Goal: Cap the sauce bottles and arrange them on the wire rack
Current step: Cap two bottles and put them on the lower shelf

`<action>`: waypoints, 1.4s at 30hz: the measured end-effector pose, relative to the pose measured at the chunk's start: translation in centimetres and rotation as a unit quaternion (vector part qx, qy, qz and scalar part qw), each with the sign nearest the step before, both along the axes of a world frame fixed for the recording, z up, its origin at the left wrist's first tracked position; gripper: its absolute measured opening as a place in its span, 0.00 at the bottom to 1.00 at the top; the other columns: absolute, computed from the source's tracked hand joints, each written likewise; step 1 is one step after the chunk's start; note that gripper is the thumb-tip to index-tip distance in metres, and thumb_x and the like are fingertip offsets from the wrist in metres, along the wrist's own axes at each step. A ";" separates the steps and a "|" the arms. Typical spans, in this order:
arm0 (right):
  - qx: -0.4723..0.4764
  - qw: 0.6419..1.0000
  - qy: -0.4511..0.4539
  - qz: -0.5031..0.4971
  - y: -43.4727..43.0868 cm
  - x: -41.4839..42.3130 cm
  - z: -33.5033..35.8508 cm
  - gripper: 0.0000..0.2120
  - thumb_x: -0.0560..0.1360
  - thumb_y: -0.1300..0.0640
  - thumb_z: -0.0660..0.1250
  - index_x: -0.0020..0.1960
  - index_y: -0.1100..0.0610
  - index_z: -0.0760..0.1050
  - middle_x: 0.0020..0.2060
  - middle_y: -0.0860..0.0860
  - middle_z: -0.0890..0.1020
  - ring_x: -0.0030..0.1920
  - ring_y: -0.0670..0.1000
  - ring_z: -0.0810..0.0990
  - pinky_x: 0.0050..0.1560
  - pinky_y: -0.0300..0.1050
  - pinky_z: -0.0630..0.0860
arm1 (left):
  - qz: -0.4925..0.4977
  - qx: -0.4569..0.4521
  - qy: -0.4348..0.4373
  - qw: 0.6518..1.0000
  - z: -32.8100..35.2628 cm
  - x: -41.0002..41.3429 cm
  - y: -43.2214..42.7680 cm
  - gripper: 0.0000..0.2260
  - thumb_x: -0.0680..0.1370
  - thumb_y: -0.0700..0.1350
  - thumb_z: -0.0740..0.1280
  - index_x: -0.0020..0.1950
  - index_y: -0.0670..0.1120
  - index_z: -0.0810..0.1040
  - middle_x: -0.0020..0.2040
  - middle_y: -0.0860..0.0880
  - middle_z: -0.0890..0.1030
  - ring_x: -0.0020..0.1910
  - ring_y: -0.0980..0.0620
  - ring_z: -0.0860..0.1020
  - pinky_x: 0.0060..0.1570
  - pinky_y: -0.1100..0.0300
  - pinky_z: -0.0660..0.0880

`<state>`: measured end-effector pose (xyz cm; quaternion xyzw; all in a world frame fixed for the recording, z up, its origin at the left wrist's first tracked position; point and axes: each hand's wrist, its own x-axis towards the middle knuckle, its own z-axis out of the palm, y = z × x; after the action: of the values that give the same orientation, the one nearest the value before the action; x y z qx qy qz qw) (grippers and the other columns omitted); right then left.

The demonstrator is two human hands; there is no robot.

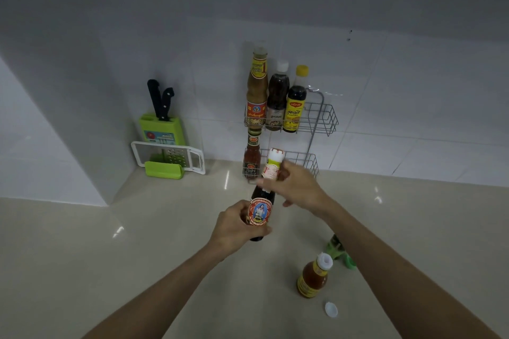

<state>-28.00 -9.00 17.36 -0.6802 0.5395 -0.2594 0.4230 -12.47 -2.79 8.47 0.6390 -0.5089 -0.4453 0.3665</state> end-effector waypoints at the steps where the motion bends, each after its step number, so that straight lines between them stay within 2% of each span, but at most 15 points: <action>1: 0.007 1.000 -0.003 0.008 -0.2 0.0 -0.8 0.22 0.69 0.46 0.75 0.59 0.52 0.74 0.48 0.48 0.80 0.47 0.49 0.81 0.34 0.46 0.82 | 0.006 -0.004 -0.006 1.000 -0.1 -0.1 -0.6 0.23 0.58 0.51 0.81 0.50 0.49 0.80 0.43 0.52 0.85 0.41 0.55 0.84 0.45 0.57 0.83; 5: 0.032 0.997 -0.069 -0.019 -2.8 0.0 -2.1 0.23 0.69 0.55 0.76 0.61 0.52 0.73 0.52 0.52 0.78 0.50 0.53 0.81 0.42 0.53 0.84 | -0.028 0.012 0.019 0.999 -0.5 0.1 -4.1 0.26 0.60 0.48 0.81 0.55 0.48 0.79 0.47 0.52 0.85 0.46 0.54 0.84 0.48 0.57 0.82; 7: 0.008 0.996 -0.085 -0.041 -4.8 0.1 -2.6 0.23 0.68 0.55 0.77 0.60 0.51 0.73 0.50 0.51 0.79 0.51 0.53 0.81 0.42 0.51 0.84 | -0.086 0.023 0.044 0.995 -0.7 1.0 -6.4 0.31 0.63 0.43 0.80 0.64 0.48 0.74 0.58 0.50 0.82 0.58 0.52 0.80 0.60 0.55 0.77; 9: -0.061 0.993 -0.063 -0.085 -6.9 0.1 -3.3 0.23 0.67 0.55 0.78 0.59 0.50 0.74 0.45 0.44 0.79 0.48 0.47 0.81 0.43 0.45 0.82 | -0.118 0.034 0.036 0.992 -1.0 2.3 -8.9 0.37 0.65 0.38 0.75 0.72 0.48 0.65 0.71 0.49 0.72 0.71 0.52 0.68 0.67 0.59 0.67; 11: -0.117 0.984 -0.046 -0.126 -8.5 0.0 -3.9 0.21 0.67 0.56 0.78 0.56 0.51 0.74 0.42 0.39 0.78 0.43 0.39 0.79 0.41 0.32 0.76 | -0.095 0.048 0.017 0.994 -0.8 3.5 -10.9 0.39 0.67 0.36 0.70 0.76 0.49 0.59 0.75 0.50 0.64 0.75 0.51 0.61 0.67 0.60 0.63; 12: -0.124 0.981 -0.052 -0.141 -9.1 0.1 -4.4 0.20 0.67 0.57 0.77 0.55 0.52 0.73 0.42 0.40 0.79 0.42 0.40 0.79 0.39 0.28 0.74 | -0.074 0.057 0.010 0.996 -0.7 4.0 -11.9 0.39 0.69 0.34 0.68 0.77 0.49 0.57 0.76 0.50 0.61 0.76 0.50 0.59 0.66 0.61 0.61; 14: -0.129 0.976 -0.052 -0.164 -10.4 0.2 -5.8 0.18 0.68 0.57 0.77 0.53 0.53 0.74 0.44 0.44 0.80 0.44 0.45 0.80 0.42 0.31 0.75 | -0.051 0.078 -0.012 0.996 -0.5 4.6 -13.9 0.40 0.72 0.32 0.65 0.79 0.50 0.52 0.79 0.51 0.55 0.77 0.50 0.56 0.65 0.62 0.60; 15: -0.134 0.976 -0.051 -0.165 -10.7 0.3 -6.7 0.16 0.67 0.58 0.76 0.51 0.52 0.74 0.44 0.45 0.80 0.46 0.47 0.80 0.45 0.37 0.78 | -0.051 0.087 -0.015 0.995 -0.4 4.7 -14.8 0.40 0.72 0.32 0.65 0.79 0.50 0.50 0.79 0.51 0.54 0.77 0.49 0.55 0.64 0.62 0.60; 17: -0.138 0.976 -0.058 -0.156 -11.7 0.5 -8.3 0.14 0.68 0.59 0.75 0.48 0.49 0.72 0.44 0.46 0.80 0.47 0.48 0.80 0.47 0.47 0.80 | -0.061 0.106 -0.009 0.992 -0.4 4.8 -16.6 0.41 0.72 0.31 0.64 0.79 0.51 0.48 0.80 0.50 0.51 0.77 0.47 0.55 0.63 0.60 0.62; 21: -0.138 0.976 -0.042 -0.162 -13.6 1.4 -10.0 0.13 0.70 0.60 0.72 0.49 0.52 0.71 0.46 0.51 0.79 0.47 0.49 0.78 0.45 0.44 0.76 | -0.080 0.134 -0.002 0.988 -0.8 4.3 -18.9 0.43 0.71 0.30 0.64 0.79 0.52 0.45 0.80 0.48 0.52 0.77 0.46 0.56 0.61 0.58 0.64; 26: -0.127 0.979 0.029 -0.154 -16.2 2.1 -11.8 0.15 0.71 0.60 0.71 0.55 0.56 0.72 0.50 0.53 0.81 0.50 0.54 0.79 0.49 0.52 0.79 | -0.088 0.126 0.015 0.988 -1.5 3.5 -20.2 0.43 0.70 0.27 0.64 0.79 0.48 0.47 0.77 0.45 0.60 0.74 0.47 0.60 0.59 0.58 0.66; 30: -0.121 0.980 0.099 -0.124 -18.2 2.6 -11.7 0.18 0.71 0.56 0.72 0.56 0.58 0.70 0.51 0.56 0.81 0.50 0.56 0.79 0.47 0.51 0.78 | -0.091 0.109 0.021 0.990 -2.3 3.4 -20.8 0.44 0.64 0.30 0.65 0.77 0.51 0.56 0.68 0.48 0.72 0.68 0.49 0.70 0.62 0.50 0.73; 34: -0.084 0.982 0.143 -0.094 -19.7 3.2 -11.8 0.18 0.71 0.54 0.72 0.55 0.59 0.70 0.51 0.57 0.81 0.51 0.59 0.80 0.47 0.53 0.77 | -0.079 0.103 0.021 0.991 -3.0 3.3 -21.1 0.46 0.59 0.38 0.66 0.75 0.56 0.57 0.64 0.49 0.76 0.62 0.49 0.75 0.59 0.47 0.77; 39: -0.056 0.982 0.146 -0.108 -19.9 3.6 -12.4 0.18 0.74 0.55 0.70 0.58 0.62 0.69 0.54 0.60 0.81 0.53 0.61 0.79 0.45 0.48 0.72 | -0.075 0.106 0.005 0.992 -2.6 3.0 -20.9 0.43 0.65 0.33 0.67 0.76 0.53 0.55 0.61 0.50 0.75 0.60 0.49 0.74 0.55 0.50 0.76; 42: -0.046 0.984 0.144 -0.098 -19.9 3.6 -12.5 0.18 0.76 0.55 0.68 0.59 0.63 0.68 0.56 0.61 0.80 0.55 0.62 0.78 0.45 0.48 0.71 | -0.071 0.108 0.008 0.992 -2.9 3.2 -20.8 0.41 0.67 0.29 0.65 0.76 0.51 0.55 0.61 0.52 0.73 0.61 0.52 0.72 0.58 0.49 0.75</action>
<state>-24.40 -28.93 4.87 -0.6727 0.6468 -0.2233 0.2815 -9.23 -23.60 5.55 0.6335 -0.4995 -0.5274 0.2666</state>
